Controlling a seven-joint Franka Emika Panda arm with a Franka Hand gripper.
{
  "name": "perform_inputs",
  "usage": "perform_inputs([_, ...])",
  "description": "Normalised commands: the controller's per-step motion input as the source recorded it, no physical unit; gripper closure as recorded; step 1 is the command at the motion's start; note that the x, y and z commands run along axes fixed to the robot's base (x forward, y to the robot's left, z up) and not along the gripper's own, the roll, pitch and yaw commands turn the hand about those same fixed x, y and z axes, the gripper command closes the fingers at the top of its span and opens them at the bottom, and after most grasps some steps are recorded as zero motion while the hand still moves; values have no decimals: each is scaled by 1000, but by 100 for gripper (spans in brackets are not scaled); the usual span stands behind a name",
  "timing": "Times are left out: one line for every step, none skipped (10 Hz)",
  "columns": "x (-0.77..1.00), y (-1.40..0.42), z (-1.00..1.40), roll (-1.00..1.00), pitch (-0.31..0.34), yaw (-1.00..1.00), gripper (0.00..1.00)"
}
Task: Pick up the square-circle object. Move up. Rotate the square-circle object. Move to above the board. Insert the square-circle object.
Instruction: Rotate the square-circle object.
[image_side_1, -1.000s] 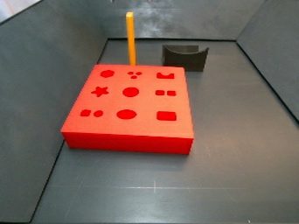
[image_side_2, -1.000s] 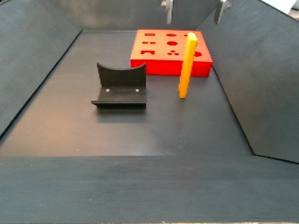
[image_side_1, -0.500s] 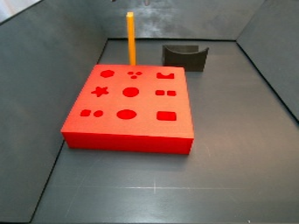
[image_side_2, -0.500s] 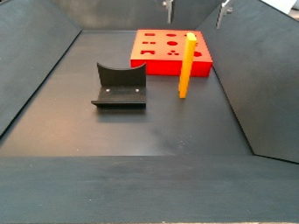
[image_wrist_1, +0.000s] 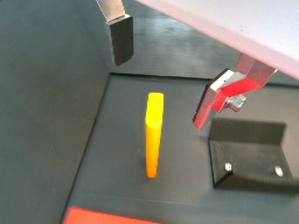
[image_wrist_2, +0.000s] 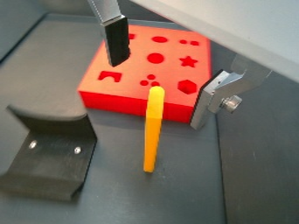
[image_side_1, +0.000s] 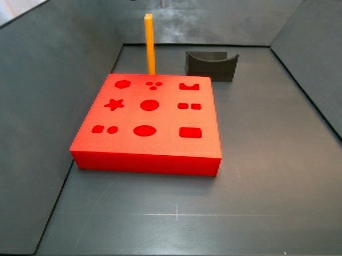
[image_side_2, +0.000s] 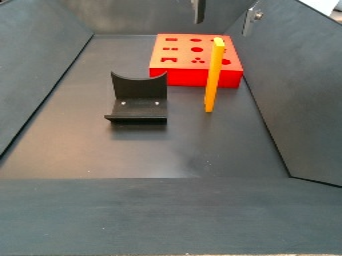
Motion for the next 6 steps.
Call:
perform_inputs([33, 14, -28, 6, 11, -1000, 0])
perform_inputs([33, 15, -27, 7, 11, -1000, 0])
perform_inputs([33, 15, -27, 8, 12, -1000, 0])
perform_inputs([33, 15, -27, 9, 14, -1000, 0])
perform_inputs([33, 15, -27, 9, 15, -1000, 0])
perform_inputs([33, 15, -27, 11, 17, -1000, 0])
